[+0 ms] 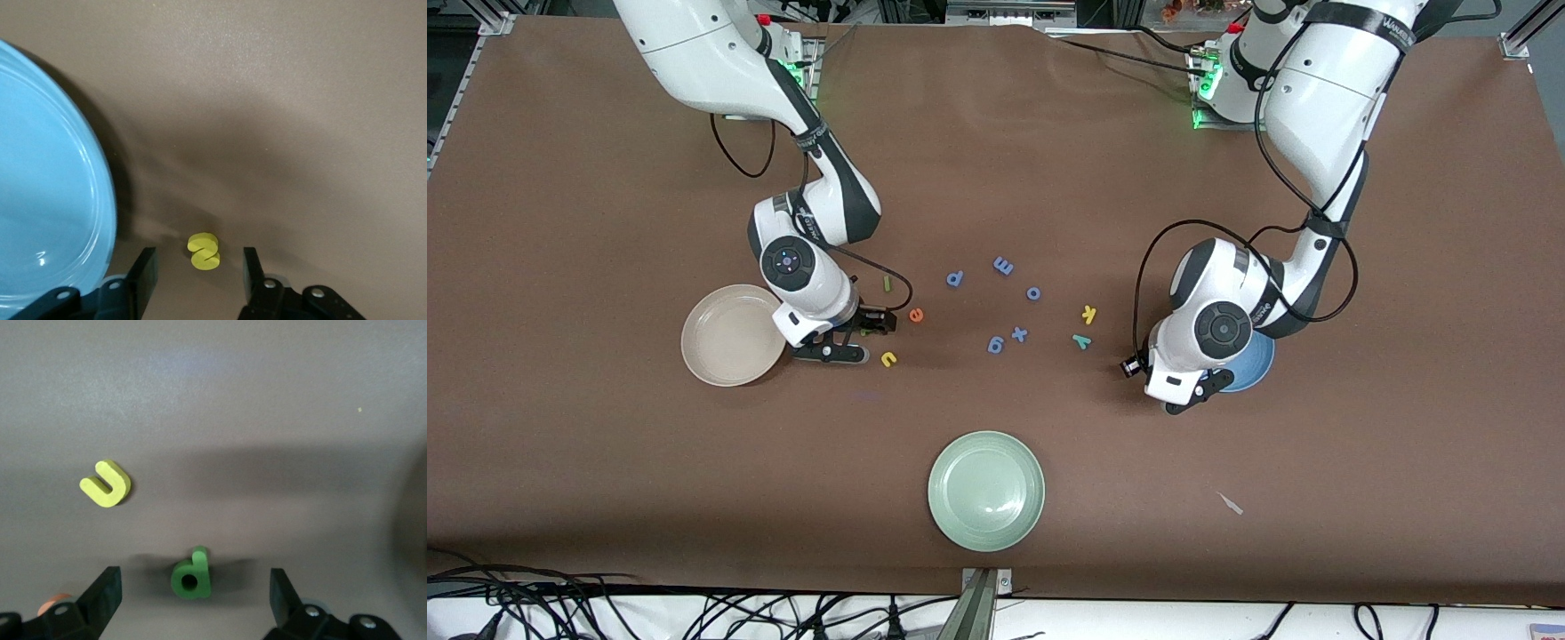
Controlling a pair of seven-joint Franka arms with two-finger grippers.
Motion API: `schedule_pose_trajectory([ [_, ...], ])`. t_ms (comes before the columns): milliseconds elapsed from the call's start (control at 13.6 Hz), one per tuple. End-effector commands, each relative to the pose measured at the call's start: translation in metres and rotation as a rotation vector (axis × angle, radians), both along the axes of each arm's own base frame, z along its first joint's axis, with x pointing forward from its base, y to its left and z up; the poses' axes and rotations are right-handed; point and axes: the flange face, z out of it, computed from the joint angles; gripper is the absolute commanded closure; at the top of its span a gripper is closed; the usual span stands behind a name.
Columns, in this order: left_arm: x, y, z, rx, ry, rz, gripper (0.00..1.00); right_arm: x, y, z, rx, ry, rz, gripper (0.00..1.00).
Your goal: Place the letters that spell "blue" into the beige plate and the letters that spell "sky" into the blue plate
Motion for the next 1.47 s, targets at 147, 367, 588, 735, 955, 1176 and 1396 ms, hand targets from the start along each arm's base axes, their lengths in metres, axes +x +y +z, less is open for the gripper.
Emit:
schedule_pose_trajectory([
  [147, -0.012, -0.004, -0.013, -0.006, 0.003, -0.009, 0.43, -0.004, 0.001, -0.006, 0.014, 0.000, -0.015, 0.23],
  [367, -0.012, -0.001, -0.015, -0.005, 0.004, -0.007, 0.60, -0.005, 0.001, -0.011, 0.012, 0.005, -0.014, 0.45],
  [588, -0.012, 0.002, -0.021, -0.004, 0.014, -0.001, 0.82, -0.006, 0.001, -0.013, 0.012, 0.005, -0.014, 0.65],
  [735, -0.012, 0.001, -0.021, -0.004, 0.014, -0.001, 0.82, -0.006, 0.004, -0.013, 0.014, 0.007, -0.010, 0.75],
  [955, -0.010, 0.000, -0.013, -0.004, 0.011, -0.005, 0.85, -0.002, 0.005, 0.002, 0.019, 0.005, 0.004, 0.88],
  [1176, -0.002, 0.003, 0.020, 0.008, 0.030, -0.005, 0.85, 0.017, -0.032, 0.043, 0.010, 0.047, 0.046, 0.92],
  [1396, 0.004, 0.033, 0.054, 0.007, 0.073, -0.101, 0.83, 0.029, -0.077, 0.071, 0.011, 0.079, 0.125, 0.91],
])
